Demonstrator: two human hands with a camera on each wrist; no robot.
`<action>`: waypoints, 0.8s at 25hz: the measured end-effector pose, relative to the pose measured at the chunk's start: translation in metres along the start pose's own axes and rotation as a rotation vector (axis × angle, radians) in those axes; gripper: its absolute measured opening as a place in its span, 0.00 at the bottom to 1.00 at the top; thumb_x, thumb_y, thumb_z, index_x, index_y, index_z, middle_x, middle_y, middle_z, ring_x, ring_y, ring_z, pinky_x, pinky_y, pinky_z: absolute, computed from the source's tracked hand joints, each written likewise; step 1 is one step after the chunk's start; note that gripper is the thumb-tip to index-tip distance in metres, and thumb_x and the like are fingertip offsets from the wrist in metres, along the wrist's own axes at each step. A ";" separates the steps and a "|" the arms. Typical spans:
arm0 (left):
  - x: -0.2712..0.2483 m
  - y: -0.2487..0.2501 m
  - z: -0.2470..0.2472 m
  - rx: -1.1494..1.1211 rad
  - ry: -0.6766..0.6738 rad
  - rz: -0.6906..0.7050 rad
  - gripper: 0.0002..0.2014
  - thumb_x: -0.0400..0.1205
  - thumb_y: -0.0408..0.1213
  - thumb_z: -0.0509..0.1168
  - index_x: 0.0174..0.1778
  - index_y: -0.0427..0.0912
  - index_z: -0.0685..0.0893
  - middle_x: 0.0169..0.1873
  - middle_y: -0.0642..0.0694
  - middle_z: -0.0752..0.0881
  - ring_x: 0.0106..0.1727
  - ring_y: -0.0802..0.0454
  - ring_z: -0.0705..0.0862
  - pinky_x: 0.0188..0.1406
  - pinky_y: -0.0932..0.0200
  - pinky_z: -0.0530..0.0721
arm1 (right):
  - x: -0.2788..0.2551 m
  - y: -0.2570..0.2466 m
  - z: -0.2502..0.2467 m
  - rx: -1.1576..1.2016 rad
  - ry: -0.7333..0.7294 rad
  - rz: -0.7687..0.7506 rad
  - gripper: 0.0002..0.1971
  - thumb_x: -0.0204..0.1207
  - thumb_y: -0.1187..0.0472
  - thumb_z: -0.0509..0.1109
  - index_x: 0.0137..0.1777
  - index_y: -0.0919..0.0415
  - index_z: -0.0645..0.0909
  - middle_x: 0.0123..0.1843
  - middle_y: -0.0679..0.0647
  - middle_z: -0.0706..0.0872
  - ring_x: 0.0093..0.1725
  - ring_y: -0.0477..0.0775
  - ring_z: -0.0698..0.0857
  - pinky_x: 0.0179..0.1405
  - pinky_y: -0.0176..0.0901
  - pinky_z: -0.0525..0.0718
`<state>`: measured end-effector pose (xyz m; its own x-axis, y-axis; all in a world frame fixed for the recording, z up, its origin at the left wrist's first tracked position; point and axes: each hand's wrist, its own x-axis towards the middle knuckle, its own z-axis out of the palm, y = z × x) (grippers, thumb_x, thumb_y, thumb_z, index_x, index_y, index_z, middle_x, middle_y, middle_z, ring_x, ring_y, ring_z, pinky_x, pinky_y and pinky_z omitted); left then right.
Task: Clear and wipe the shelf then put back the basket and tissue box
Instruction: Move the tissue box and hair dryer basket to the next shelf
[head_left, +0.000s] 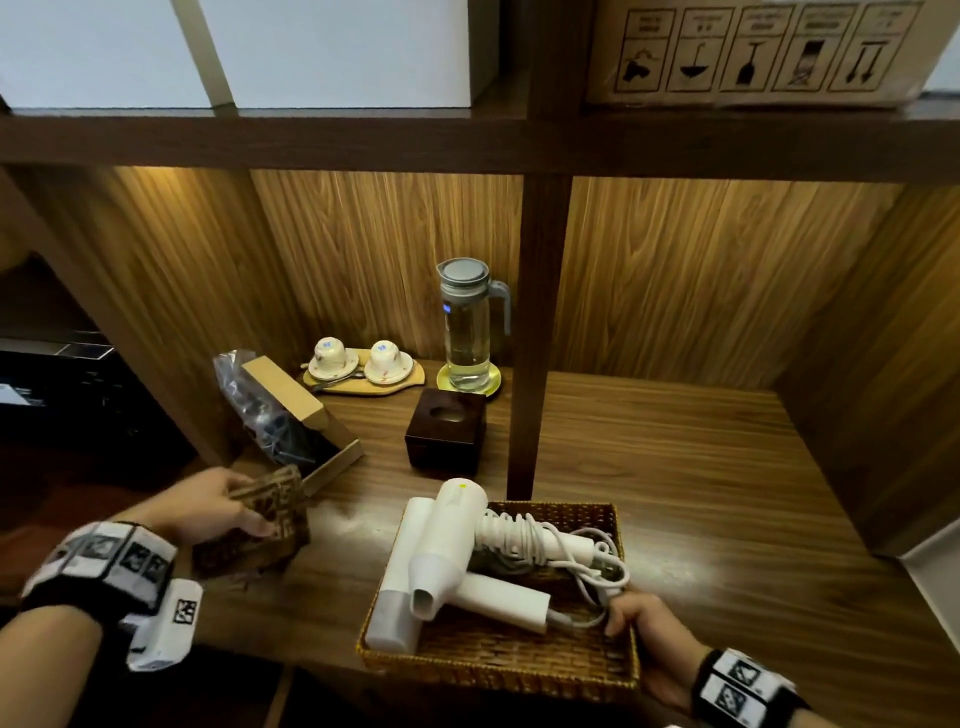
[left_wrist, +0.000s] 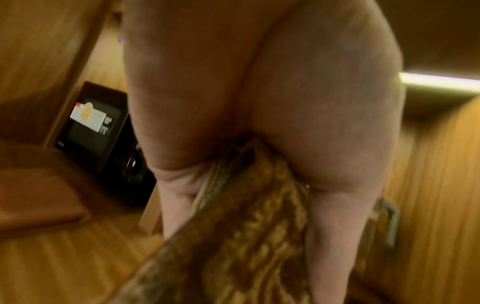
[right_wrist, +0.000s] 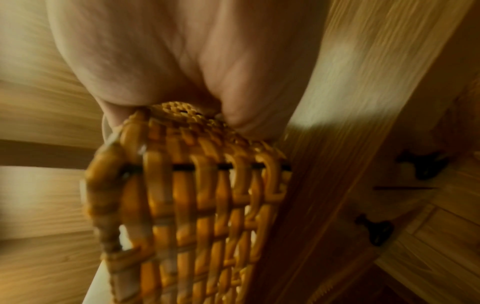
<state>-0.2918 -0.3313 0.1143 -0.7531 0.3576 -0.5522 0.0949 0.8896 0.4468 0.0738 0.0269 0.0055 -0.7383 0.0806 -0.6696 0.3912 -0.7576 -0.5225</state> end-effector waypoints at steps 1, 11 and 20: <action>-0.013 0.007 -0.017 -0.051 0.011 0.015 0.17 0.67 0.41 0.86 0.51 0.44 0.95 0.43 0.43 0.97 0.46 0.44 0.96 0.60 0.45 0.90 | 0.006 0.001 0.008 0.013 -0.036 0.002 0.41 0.51 0.80 0.57 0.69 0.76 0.86 0.62 0.83 0.88 0.50 0.77 0.94 0.41 0.62 0.96; -0.086 0.094 -0.049 -0.349 -0.095 0.279 0.17 0.73 0.27 0.78 0.59 0.41 0.93 0.53 0.31 0.94 0.54 0.30 0.94 0.57 0.36 0.92 | 0.127 0.037 0.069 -0.165 0.013 -0.043 0.58 0.29 0.70 0.74 0.73 0.67 0.81 0.74 0.82 0.82 0.67 0.85 0.87 0.58 0.72 0.91; -0.072 0.113 -0.028 -0.362 -0.209 0.318 0.16 0.77 0.30 0.76 0.60 0.50 0.91 0.56 0.33 0.94 0.56 0.33 0.94 0.56 0.40 0.93 | 0.128 0.003 0.113 -0.934 0.289 -0.076 0.10 0.87 0.68 0.60 0.53 0.62 0.84 0.66 0.70 0.86 0.71 0.69 0.84 0.66 0.52 0.82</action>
<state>-0.2450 -0.2643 0.2250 -0.5746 0.6756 -0.4619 0.0384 0.5860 0.8094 -0.0815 -0.0384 -0.0221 -0.6654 0.3574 -0.6554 0.7175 0.0637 -0.6937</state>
